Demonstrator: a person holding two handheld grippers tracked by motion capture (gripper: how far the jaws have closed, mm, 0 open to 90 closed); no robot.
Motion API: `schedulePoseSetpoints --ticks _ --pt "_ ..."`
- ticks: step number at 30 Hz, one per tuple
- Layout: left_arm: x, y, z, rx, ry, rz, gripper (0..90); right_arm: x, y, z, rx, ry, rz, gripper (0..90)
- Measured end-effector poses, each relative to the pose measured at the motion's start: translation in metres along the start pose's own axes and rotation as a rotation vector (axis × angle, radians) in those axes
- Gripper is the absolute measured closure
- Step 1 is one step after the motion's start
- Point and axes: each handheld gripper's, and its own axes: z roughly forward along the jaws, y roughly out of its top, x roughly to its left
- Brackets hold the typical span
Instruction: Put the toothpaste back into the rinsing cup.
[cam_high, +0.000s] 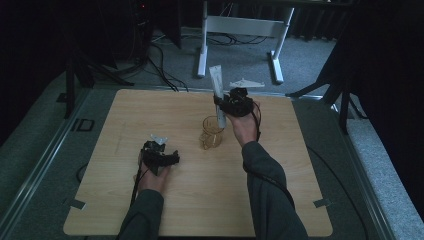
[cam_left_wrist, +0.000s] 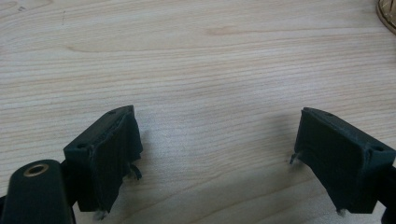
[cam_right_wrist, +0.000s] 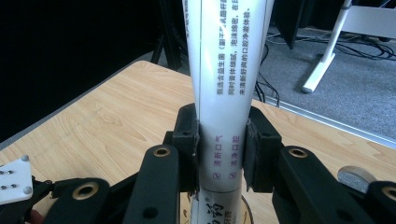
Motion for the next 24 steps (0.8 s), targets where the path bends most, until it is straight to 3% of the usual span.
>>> schedulePoseSetpoints --ticks 24 --pt "0.000 0.000 0.000 -0.001 0.001 -0.001 13.1 -0.002 -0.011 0.010 0.016 0.019 0.024 69.8"
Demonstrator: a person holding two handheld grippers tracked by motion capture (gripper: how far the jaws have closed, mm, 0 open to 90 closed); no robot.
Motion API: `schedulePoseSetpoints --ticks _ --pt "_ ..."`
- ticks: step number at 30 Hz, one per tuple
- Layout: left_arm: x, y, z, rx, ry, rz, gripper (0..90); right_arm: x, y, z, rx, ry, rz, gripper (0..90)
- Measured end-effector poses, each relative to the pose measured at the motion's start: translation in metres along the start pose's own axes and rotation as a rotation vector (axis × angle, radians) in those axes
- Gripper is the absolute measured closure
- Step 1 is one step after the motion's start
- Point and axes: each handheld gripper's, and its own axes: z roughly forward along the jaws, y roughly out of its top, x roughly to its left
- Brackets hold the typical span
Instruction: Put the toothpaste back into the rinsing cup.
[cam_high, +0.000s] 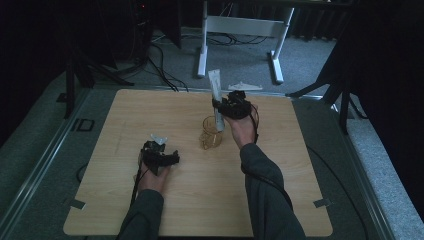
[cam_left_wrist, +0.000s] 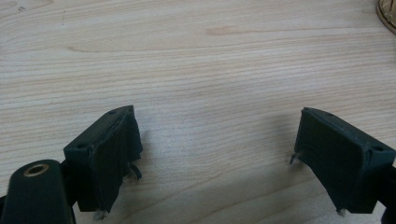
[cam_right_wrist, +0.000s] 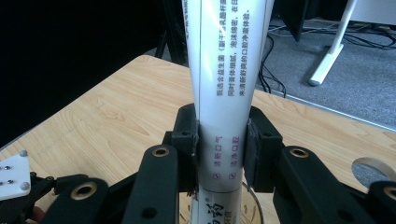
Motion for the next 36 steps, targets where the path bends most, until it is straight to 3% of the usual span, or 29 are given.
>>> schedulePoseSetpoints --ticks 36 --pt "0.000 0.000 0.000 -0.001 0.000 0.000 13.0 0.001 -0.011 0.011 -0.005 -0.006 0.008 69.6"
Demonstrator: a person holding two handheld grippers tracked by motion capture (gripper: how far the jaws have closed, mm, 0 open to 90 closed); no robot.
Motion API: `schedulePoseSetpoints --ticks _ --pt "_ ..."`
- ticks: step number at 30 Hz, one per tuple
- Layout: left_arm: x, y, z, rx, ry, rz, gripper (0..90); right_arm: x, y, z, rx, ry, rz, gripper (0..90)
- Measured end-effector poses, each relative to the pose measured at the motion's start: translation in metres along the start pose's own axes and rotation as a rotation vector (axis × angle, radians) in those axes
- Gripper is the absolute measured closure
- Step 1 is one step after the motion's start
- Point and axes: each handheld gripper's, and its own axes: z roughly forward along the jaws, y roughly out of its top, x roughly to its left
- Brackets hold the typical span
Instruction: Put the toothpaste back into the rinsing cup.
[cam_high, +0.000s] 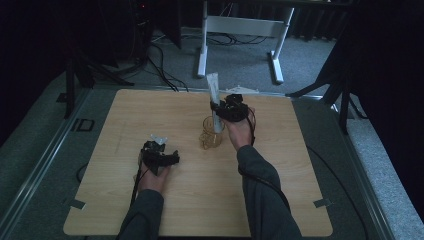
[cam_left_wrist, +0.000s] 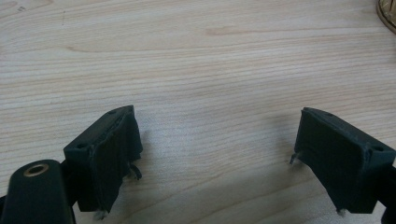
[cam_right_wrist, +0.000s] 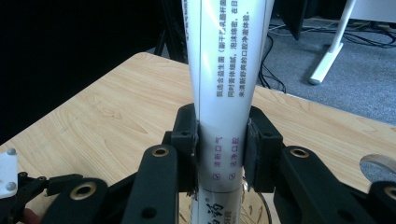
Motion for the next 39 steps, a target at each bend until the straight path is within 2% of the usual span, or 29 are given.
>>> schedulePoseSetpoints --ticks 26,39 --pt "0.000 0.000 0.000 0.000 0.000 0.000 13.1 -0.001 -0.001 0.007 0.006 -0.024 -0.002 69.0" --pt "0.000 0.000 0.000 0.000 0.000 0.000 13.1 -0.004 -0.020 0.015 0.062 -0.038 -0.015 67.6"
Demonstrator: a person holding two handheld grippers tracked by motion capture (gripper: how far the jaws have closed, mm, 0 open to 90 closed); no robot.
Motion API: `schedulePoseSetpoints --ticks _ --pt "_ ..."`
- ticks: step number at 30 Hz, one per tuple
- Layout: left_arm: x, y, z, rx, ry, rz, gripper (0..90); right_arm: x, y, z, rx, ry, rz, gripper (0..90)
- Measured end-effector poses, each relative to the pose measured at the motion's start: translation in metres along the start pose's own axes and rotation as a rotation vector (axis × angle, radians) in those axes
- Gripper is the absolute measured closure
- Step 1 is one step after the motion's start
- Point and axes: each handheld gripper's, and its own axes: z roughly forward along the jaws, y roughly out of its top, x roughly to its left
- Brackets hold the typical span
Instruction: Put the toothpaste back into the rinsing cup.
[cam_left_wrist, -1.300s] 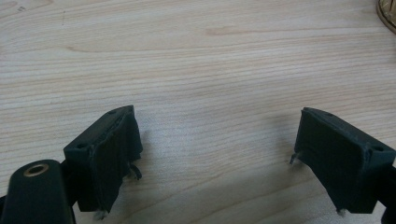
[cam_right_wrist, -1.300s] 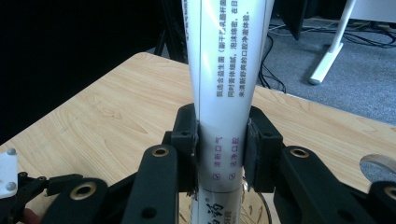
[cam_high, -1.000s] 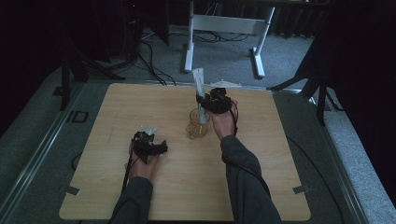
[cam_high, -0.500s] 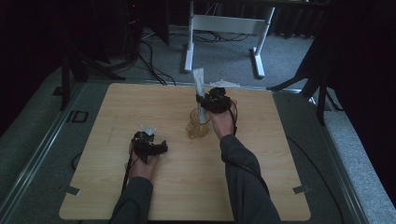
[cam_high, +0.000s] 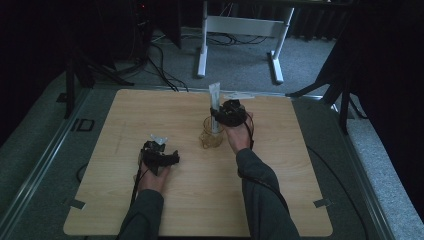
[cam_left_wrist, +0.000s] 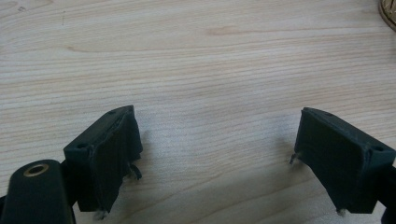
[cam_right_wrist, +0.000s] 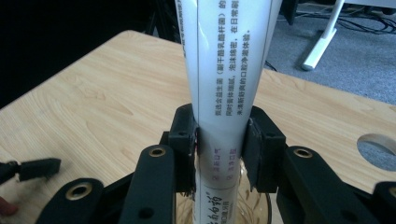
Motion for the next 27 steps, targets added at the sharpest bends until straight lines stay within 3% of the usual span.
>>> schedulePoseSetpoints --ticks 27 --pt "0.000 0.000 0.000 0.002 0.000 0.002 13.0 -0.005 -0.032 0.010 0.095 0.011 -0.007 66.9"
